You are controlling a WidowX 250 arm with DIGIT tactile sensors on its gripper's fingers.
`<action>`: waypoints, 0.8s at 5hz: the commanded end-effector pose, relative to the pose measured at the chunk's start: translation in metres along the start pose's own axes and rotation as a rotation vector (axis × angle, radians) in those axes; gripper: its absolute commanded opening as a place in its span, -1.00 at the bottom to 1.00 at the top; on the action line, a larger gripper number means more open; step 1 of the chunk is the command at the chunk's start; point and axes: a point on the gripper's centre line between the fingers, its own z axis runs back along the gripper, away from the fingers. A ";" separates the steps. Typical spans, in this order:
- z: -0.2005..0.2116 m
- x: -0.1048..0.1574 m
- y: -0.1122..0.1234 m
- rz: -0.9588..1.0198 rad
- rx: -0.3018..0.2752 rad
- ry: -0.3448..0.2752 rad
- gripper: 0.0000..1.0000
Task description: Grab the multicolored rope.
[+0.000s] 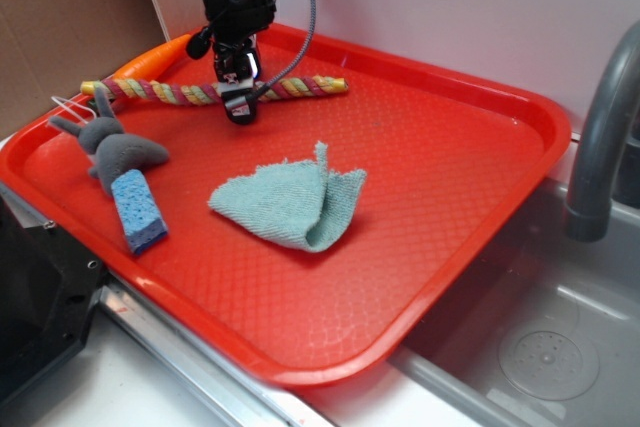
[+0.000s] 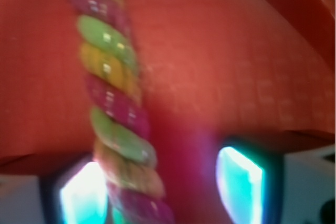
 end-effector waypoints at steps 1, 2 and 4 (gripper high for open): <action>-0.004 0.005 -0.005 -0.013 0.034 0.024 -1.00; 0.001 0.006 -0.008 -0.022 0.038 0.040 -1.00; 0.064 0.005 -0.023 0.236 0.090 0.089 -1.00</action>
